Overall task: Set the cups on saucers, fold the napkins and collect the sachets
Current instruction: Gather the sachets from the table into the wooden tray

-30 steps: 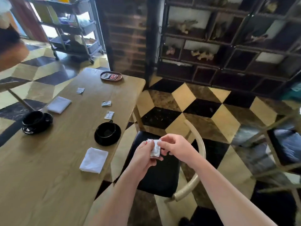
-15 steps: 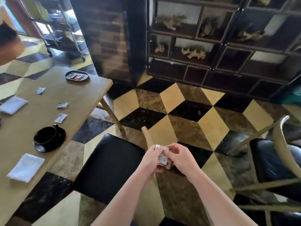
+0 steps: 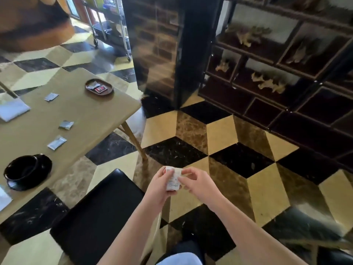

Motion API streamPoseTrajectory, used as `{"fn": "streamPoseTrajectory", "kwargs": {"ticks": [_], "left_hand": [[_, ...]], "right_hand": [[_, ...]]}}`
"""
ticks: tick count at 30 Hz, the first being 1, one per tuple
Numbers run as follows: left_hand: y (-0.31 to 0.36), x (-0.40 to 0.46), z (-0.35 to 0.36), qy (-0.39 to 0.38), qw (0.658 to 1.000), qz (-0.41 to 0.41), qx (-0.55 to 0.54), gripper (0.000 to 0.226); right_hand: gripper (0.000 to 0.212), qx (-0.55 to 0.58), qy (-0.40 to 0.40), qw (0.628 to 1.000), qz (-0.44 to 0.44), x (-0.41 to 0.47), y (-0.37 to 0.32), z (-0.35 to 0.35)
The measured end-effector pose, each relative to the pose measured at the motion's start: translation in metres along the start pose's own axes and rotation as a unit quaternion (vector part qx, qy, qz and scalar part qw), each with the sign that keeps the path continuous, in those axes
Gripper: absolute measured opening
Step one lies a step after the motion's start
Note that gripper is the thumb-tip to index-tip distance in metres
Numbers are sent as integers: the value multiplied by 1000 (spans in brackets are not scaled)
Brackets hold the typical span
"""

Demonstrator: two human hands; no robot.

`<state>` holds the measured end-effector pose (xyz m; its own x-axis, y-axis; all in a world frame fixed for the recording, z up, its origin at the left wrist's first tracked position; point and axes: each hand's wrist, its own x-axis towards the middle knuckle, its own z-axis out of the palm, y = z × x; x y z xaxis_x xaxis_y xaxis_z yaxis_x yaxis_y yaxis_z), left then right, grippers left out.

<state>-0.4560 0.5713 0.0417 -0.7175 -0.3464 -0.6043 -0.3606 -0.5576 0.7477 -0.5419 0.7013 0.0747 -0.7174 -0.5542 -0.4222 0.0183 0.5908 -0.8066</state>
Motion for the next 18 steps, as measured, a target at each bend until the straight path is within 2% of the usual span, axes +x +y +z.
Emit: {"fn": "streamPoseTrajectory", "kwargs": {"ticks": [4, 7, 11, 18], "left_hand": [[46, 47, 21, 36, 999, 9, -7, 23], [72, 71, 23, 73, 997, 21, -22, 19], [100, 96, -2, 161, 983, 47, -71, 24], [141, 142, -56, 316, 925, 48, -207, 23]], "right_hand": [[12, -20, -28, 999, -22, 70, -28, -31], [14, -33, -62, 997, -40, 119, -52, -41], [16, -77, -168, 980, -77, 188, -93, -17], [24, -133, -366, 915, -103, 304, -160, 54]]}}
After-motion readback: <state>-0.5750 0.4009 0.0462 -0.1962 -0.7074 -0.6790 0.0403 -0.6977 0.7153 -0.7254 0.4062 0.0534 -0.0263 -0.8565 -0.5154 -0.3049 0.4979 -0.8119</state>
